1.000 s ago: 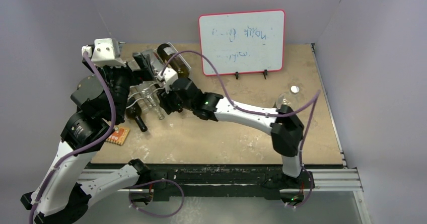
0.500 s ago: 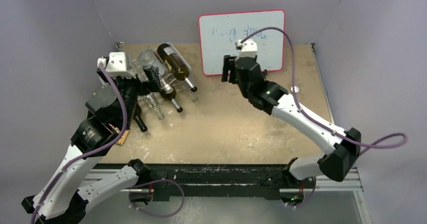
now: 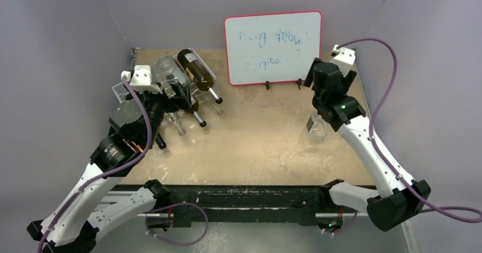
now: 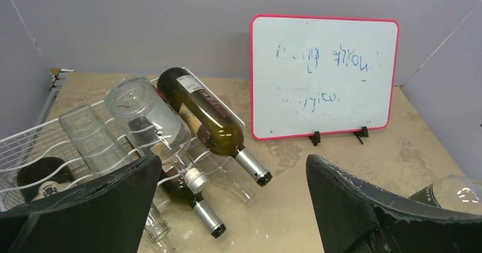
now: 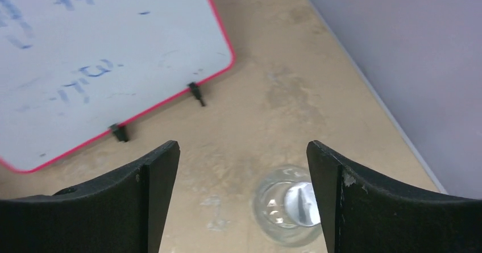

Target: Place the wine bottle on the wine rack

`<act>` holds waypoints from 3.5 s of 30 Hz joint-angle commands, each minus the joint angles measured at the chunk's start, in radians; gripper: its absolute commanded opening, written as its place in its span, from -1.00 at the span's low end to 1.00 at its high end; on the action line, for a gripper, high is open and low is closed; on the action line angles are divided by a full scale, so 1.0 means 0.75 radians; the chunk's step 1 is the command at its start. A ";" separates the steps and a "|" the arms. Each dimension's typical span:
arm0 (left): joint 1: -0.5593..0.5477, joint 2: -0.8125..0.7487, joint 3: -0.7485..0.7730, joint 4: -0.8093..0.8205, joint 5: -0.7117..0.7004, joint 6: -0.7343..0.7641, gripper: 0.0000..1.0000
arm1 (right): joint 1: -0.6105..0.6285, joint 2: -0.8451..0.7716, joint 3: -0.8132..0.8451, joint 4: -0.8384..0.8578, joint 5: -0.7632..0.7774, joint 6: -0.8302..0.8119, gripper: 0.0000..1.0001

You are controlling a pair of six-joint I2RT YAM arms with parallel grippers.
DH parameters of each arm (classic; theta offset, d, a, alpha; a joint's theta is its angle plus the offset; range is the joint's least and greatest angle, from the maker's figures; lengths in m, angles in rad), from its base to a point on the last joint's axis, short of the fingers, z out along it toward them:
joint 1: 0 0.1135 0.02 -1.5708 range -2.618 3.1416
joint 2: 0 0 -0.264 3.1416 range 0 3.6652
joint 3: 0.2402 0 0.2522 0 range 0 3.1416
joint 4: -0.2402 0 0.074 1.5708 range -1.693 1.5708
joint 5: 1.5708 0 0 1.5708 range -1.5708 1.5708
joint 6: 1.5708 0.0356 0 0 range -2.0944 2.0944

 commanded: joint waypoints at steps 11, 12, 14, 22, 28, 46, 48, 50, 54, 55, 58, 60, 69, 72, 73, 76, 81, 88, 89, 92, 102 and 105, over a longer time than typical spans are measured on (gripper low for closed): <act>0.001 0.019 -0.018 0.063 0.067 -0.048 1.00 | -0.312 -0.006 -0.266 0.031 -0.219 0.090 0.44; 0.001 0.019 -0.018 0.063 0.067 -0.048 1.00 | -0.313 -0.010 -0.275 0.033 -0.226 0.090 0.37; 0.001 0.016 -0.021 0.063 0.069 -0.046 1.00 | -0.313 -0.023 -0.289 0.033 -0.235 0.095 0.29; 0.002 0.034 -0.048 0.094 0.081 -0.053 1.00 | -0.313 -0.079 -0.335 0.026 -0.315 0.080 0.16; 0.001 0.029 -0.072 0.137 0.127 -0.032 1.00 | -0.313 -0.108 -0.409 0.041 -0.394 0.047 -0.02; -0.002 0.142 -0.285 0.438 0.808 -0.074 0.83 | -0.313 -0.172 -0.314 0.273 -1.217 -0.096 -1.00; -0.007 0.180 -0.326 0.504 0.884 -0.128 0.82 | -0.313 -0.169 -0.322 0.304 -1.286 -0.077 -1.00; -0.013 0.215 -0.365 0.560 0.918 -0.169 0.81 | -0.313 -0.162 -0.334 0.348 -1.342 -0.049 -1.00; -0.020 0.269 -0.402 0.596 0.879 -0.222 0.80 | -0.313 -0.137 -0.405 0.462 -1.425 0.000 -1.00; -0.020 0.286 -0.406 0.599 0.872 -0.241 0.79 | -0.313 -0.133 -0.420 0.489 -1.424 0.014 -1.00; -0.031 0.330 -0.420 0.618 0.866 -0.282 0.77 | -0.313 -0.126 -0.491 0.611 -1.429 0.075 -1.00; -0.042 0.353 -0.435 0.630 0.841 -0.302 0.76 | -0.313 -0.130 -0.557 0.730 -1.442 0.133 -1.00; -0.070 0.407 -0.442 0.645 0.728 -0.345 0.74 | -0.311 -0.208 -0.898 1.117 -1.362 0.282 -1.00; -0.073 0.432 -0.431 0.629 0.677 -0.349 0.74 | -0.296 -0.227 -1.007 1.177 -1.341 0.282 -1.00; -0.073 0.438 -0.425 0.628 0.664 -0.344 0.74 | -0.284 -0.224 -1.033 1.185 -1.337 0.281 -1.00; -0.073 0.453 -0.403 0.626 0.635 -0.326 0.74 | -0.219 -0.209 -1.095 1.194 -1.299 0.284 -1.00; -0.073 0.472 -0.338 0.567 0.579 -0.270 0.74 | -0.054 -0.121 -1.123 1.178 -1.205 0.284 -1.00; -0.073 0.449 -0.304 0.497 0.505 -0.212 0.74 | -0.006 -0.092 -1.172 1.194 -1.243 0.256 -1.00; -0.073 0.444 -0.302 0.494 0.498 -0.207 0.74 | 0.000 -0.089 -1.169 1.183 -1.250 0.244 -1.00; -0.073 0.433 -0.295 0.478 0.477 -0.188 0.75 | 0.017 -0.081 -1.147 1.131 -1.291 0.189 -1.00; -0.074 0.392 -0.226 0.407 0.395 -0.099 0.78 | 0.190 0.123 -0.995 0.938 -1.243 0.111 -1.00; -0.073 0.378 -0.214 0.395 0.382 -0.086 0.79 | 0.210 0.133 -0.980 0.952 -1.252 0.106 -1.00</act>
